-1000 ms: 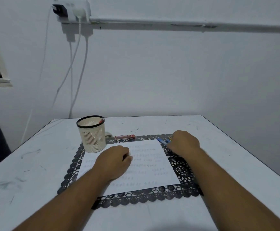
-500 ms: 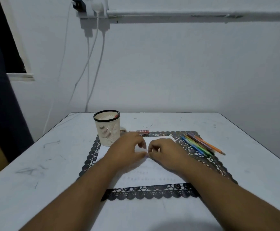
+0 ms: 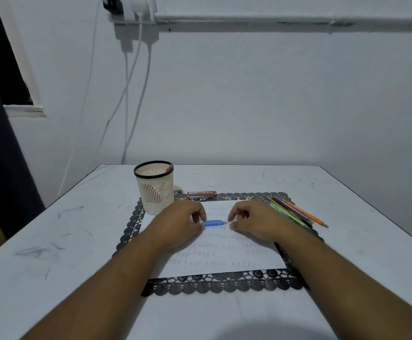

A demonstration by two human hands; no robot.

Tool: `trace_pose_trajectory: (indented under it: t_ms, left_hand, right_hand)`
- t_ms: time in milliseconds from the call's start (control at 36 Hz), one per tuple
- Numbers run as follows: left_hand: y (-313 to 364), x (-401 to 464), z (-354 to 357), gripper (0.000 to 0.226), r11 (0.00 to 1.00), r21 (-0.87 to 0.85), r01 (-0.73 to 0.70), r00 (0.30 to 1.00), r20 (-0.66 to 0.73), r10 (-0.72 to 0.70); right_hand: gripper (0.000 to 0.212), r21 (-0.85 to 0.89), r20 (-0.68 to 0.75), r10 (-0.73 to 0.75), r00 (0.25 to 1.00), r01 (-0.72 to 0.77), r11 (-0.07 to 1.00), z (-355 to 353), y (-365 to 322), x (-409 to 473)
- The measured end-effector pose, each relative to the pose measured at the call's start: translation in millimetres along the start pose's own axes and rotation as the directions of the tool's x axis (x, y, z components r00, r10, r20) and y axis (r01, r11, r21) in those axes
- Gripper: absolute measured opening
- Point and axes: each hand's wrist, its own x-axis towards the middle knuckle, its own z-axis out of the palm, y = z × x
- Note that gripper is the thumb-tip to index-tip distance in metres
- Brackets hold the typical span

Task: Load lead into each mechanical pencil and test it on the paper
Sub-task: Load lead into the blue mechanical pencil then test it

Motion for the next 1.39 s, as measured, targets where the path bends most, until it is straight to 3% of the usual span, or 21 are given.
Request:
trace_pose_trajectory:
  t_ms: [528,806,1000,1139,1250,1389]
  left_hand:
    - [5.5,-2.4,0.2,0.008,1.000,-0.012,0.023,1.000,0.011,-0.023]
    - [9.5,-4.6,-1.9,0.010,0.997,-0.036,0.063,0.998,0.018,-0.062]
    - [10.3,-6.3,-3.0,0.010,0.997,-0.041,0.063,0.998,0.023,-0.062]
    - [12.7,-4.3,-4.4,0.010,0.999,-0.018,0.051,0.998,0.024,-0.051]
    - [12.6,-5.2,-4.5,0.011,0.997,-0.053,0.049,0.999,0.014,-0.048]
    - [11.1,-6.3,-3.4,0.012,0.996,-0.078,0.030,0.999,-0.016,-0.031]
  right_hand:
    - [0.007,-0.087,-0.034,-0.016,0.999,0.013,0.996,18.8,-13.0,0.7]
    - [0.008,-0.048,-0.040,0.006,0.999,-0.008,0.999,10.8,-2.3,4.1]
    - [0.011,0.001,-0.143,0.016,0.990,-0.016,1.000,18.4,3.8,11.3]
    - [0.005,-0.054,-0.150,0.005,0.989,-0.014,0.998,22.3,-3.1,14.8]
    - [0.012,0.028,-0.188,0.026,0.982,-0.021,0.999,19.4,-0.7,9.3]
    - [0.017,0.074,-0.123,-0.013,0.992,0.023,0.997,9.1,0.4,1.0]
